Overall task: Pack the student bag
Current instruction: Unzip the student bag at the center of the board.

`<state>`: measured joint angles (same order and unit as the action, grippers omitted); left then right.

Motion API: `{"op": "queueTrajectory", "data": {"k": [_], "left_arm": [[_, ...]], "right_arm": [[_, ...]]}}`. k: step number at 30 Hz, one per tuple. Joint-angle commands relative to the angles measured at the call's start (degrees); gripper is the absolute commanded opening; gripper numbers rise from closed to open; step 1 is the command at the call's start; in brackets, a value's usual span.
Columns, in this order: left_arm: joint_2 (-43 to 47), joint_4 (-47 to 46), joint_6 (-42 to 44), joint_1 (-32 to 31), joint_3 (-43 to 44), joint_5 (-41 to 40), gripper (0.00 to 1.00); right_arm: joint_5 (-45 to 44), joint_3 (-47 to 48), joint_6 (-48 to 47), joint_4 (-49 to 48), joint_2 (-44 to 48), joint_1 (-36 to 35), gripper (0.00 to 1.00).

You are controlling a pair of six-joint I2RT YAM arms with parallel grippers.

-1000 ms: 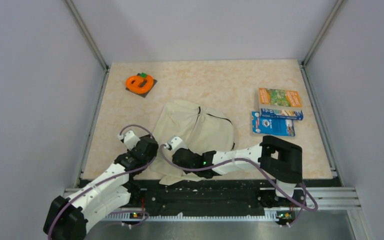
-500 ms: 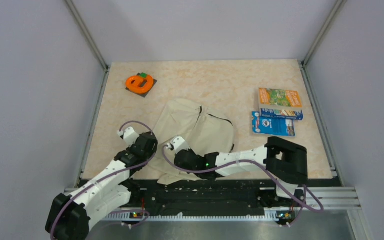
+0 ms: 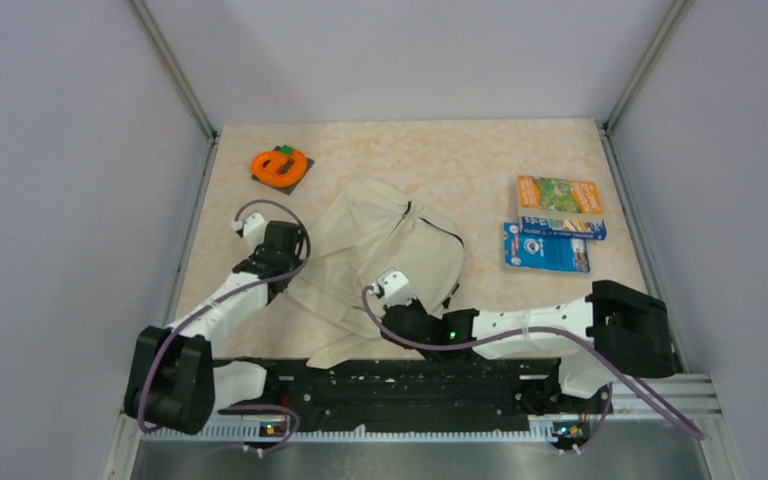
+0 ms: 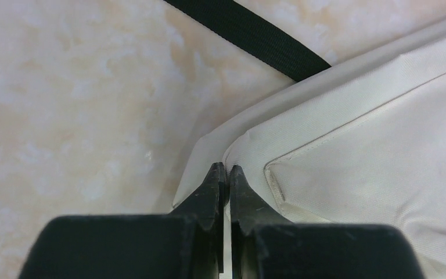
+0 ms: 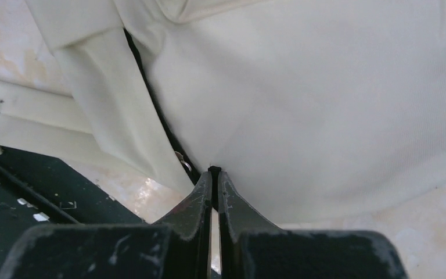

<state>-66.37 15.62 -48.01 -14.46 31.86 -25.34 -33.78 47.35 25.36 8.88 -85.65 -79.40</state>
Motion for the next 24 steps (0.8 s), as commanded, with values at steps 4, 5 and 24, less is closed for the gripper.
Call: {"op": "queueTrajectory", "data": {"k": [4,5,24], "left_arm": [[-10.74,-9.65,5.89,4.92,12.07,-0.64,0.0],[-12.25,-9.76,6.44,5.44,13.44,-0.73,0.0],[8.34,-2.73,5.23,0.56,-2.38,11.06,0.61]], "right_arm": [[-5.0,-2.94,5.11,7.66,2.4,-0.76,0.0],[-5.07,-3.27,5.53,8.06,2.89,-0.72,0.0],[-1.39,-4.49,0.61,-7.07,4.71,1.07,0.0]]}}
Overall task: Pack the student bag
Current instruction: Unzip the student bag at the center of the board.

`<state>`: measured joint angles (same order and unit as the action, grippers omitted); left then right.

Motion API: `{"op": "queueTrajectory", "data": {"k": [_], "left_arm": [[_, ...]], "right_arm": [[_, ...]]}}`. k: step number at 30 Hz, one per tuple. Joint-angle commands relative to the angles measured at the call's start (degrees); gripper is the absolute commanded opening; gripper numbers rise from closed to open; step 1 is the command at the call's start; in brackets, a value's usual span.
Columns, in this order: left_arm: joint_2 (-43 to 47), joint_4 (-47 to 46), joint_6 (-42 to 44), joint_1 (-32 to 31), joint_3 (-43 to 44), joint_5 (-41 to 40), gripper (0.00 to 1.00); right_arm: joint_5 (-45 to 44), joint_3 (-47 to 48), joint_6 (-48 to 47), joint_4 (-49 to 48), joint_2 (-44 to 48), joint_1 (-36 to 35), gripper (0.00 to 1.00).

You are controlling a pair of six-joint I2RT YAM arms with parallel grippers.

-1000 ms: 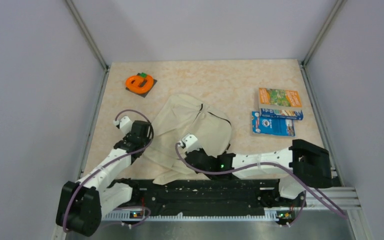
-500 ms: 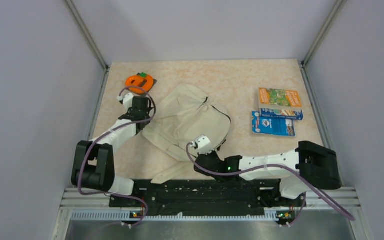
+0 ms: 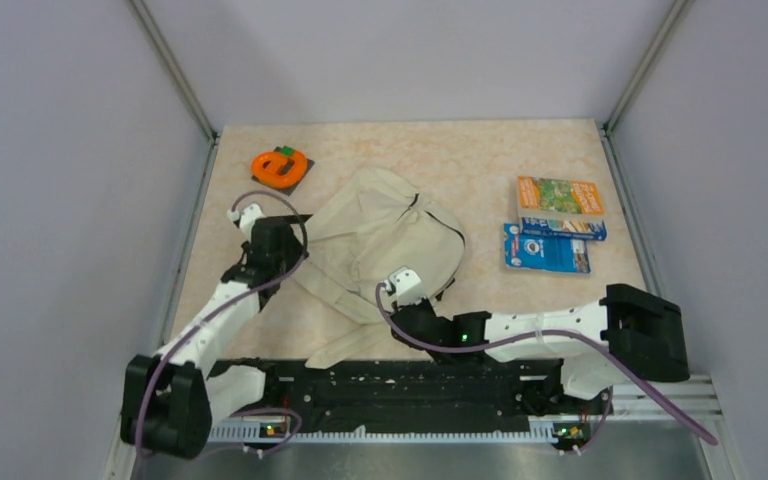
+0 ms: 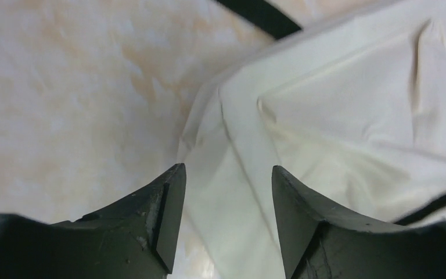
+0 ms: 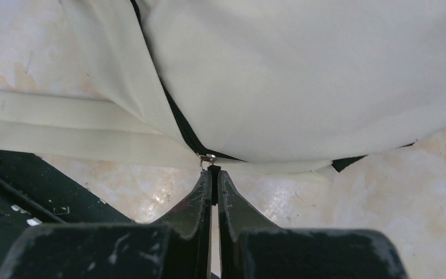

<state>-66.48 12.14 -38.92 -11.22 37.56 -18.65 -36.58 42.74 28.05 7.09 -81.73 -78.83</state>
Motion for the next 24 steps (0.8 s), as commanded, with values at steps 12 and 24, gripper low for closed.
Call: {"op": "queueTrajectory", "data": {"k": [12,24], "left_arm": [[25.42,-5.48,-26.54,-19.21,-24.36,8.26,0.65],[15.65,-13.45,-34.55,-26.61,-27.17,6.99,0.57]], "right_arm": [[3.36,0.76,-2.39,-6.68,0.6,0.52,0.0],[-1.46,2.71,-7.18,-7.28,0.3,0.58,0.0]]}}
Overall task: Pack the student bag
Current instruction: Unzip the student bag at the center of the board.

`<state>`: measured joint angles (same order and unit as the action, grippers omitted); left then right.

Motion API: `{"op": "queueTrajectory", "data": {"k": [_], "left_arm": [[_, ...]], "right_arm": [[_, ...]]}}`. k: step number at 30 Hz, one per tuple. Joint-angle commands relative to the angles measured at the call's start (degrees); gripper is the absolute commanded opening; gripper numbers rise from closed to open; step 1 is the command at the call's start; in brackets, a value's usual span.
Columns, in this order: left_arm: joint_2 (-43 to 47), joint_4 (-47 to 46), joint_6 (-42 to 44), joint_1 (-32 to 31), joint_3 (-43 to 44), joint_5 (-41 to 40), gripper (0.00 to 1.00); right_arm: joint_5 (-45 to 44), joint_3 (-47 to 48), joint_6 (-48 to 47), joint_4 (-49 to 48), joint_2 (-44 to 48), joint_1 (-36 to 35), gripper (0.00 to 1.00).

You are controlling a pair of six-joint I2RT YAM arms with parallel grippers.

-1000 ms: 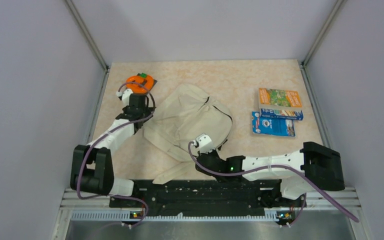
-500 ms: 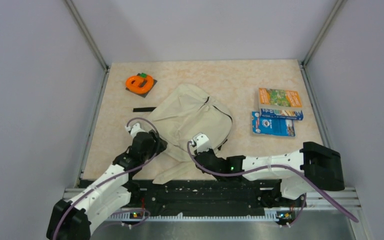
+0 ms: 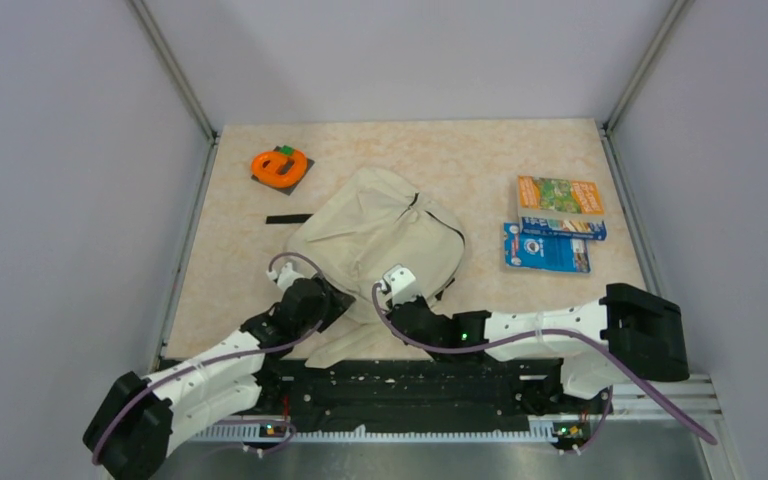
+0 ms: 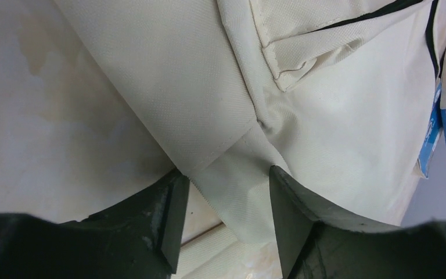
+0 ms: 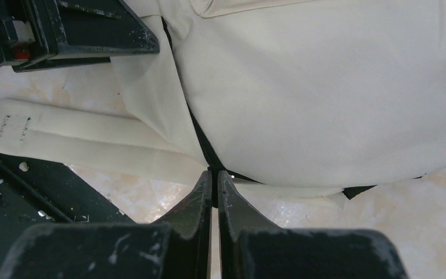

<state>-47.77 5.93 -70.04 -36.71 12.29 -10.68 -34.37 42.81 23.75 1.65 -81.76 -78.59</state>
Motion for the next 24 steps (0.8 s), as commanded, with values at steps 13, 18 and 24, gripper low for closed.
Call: {"op": "queueTrajectory", "data": {"k": [13,18,24], "left_arm": [[6.81,9.71,2.65,-0.77,4.34,-19.7,0.0],[14.56,16.81,5.8,1.86,5.68,-21.85,0.0],[18.24,19.23,12.07,10.25,7.38,-16.14,0.0]], "right_arm": [[-13.6,0.13,-0.13,7.22,0.38,4.95,0.0],[-16.04,0.48,-1.58,8.34,-0.31,8.54,0.0],[-14.08,0.05,-4.66,4.82,0.03,14.58,0.0]]}}
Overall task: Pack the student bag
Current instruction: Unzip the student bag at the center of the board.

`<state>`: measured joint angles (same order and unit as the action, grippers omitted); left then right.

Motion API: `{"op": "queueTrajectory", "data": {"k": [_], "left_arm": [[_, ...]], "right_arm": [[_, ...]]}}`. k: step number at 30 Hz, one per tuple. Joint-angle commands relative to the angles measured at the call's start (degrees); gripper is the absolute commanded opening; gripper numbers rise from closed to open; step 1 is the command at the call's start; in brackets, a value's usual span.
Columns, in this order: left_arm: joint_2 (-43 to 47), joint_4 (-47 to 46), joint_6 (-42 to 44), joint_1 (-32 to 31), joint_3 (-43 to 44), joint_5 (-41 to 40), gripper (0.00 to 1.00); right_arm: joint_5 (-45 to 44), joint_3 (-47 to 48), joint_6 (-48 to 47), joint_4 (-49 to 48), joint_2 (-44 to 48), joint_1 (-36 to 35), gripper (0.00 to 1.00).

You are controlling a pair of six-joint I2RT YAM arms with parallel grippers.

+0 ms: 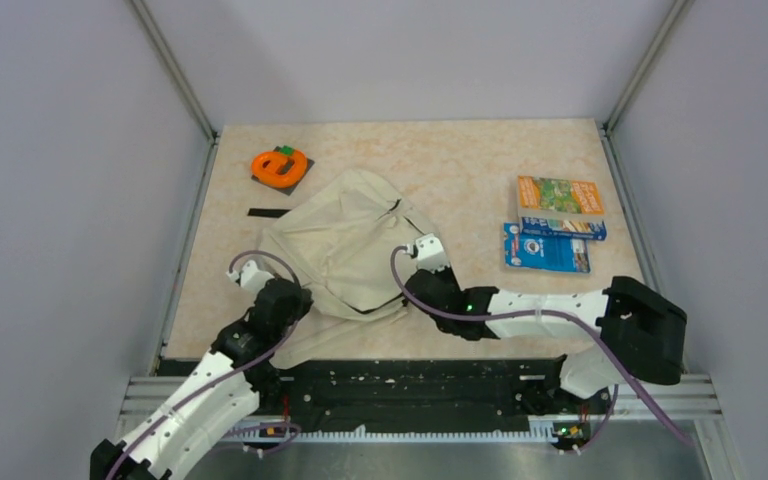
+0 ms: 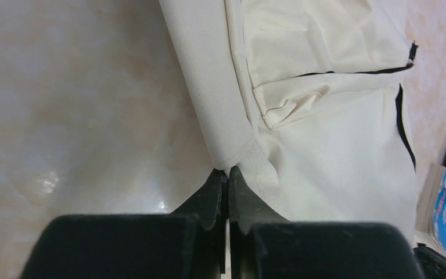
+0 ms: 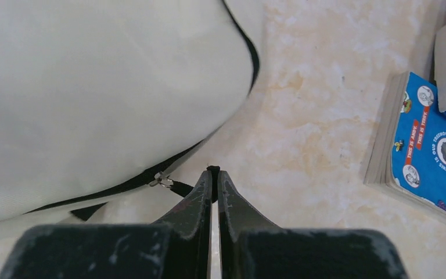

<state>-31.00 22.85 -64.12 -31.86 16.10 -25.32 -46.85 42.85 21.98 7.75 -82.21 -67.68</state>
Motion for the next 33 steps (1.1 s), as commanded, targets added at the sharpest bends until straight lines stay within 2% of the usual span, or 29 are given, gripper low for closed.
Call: {"op": "queueTrajectory", "data": {"k": [1,4,8,9,10,11,12,14,16,19,22,25,29,33], "left_arm": [[1.13,2.22,7.06,7.25,4.01,0.18,0.0],[0.11,2.11,9.05,11.34,5.1,3.48,0.0],[-0.77,1.5,11.2,12.28,6.4,4.42,0.0],[-1.05,1.68,12.31,12.26,7.09,4.57,0.05],[-1.35,1.97,14.0,12.26,7.96,4.85,0.17],[-1.66,1.77,16.71,12.26,8.99,5.81,0.37],[-2.25,2.52,18.46,12.17,10.16,6.4,0.49],[-4.02,6.54,20.4,12.04,13.85,6.69,0.63],[-5.62,7.72,22.89,10.49,16.52,6.62,0.65],[-6.81,3.52,26.71,4.09,16.52,6.29,0.65],[-10.06,-6.94,31.14,-4.34,14.9,9.4,0.66],[-16.07,-17.27,35.51,-9.85,14.08,14.5,0.67],[-23.96,-28.73,44.82,-17.07,14.88,15.59,0.66],[-31.8,-37.1,52.17,-20.65,16.47,17.65,0.68]], "right_arm": [[-0.87,-0.23,-3.49,-2.25,0.62,5.19,0.0],[3.08,-0.7,-4.97,-5.16,0.83,8.85,0.0],[8.77,-0.82,-6.18,-8.62,1.57,11.64,0.0],[9.92,-0.9,-6.4,-9.44,2.06,11.87,0.0],[10.97,-1.04,-6.71,-10.03,2.62,11.95,0.0],[11.81,-1.14,-6.76,-10.39,3.12,12.0,0.0],[12.59,-1.25,-6.83,-10.57,3.72,12.04,0.0],[14.03,-1.56,-6.79,-10.89,4.49,12.27,0.0],[15.72,-2.06,-6.44,-11.44,5.13,12.96,0.0],[18.91,-3.26,-5.37,-13.19,6.01,14.5,0.0],[22.09,-4.31,-4.32,-14.51,6.77,16.08,0.0],[25.36,-5.06,-3.43,-15.54,7.49,17.36,0.0],[28.06,-6.04,-2.63,-16.0,8.97,18.44,0.0],[29.64,-6.73,-1.94,-16.14,10.01,19.39,0.0]]}}
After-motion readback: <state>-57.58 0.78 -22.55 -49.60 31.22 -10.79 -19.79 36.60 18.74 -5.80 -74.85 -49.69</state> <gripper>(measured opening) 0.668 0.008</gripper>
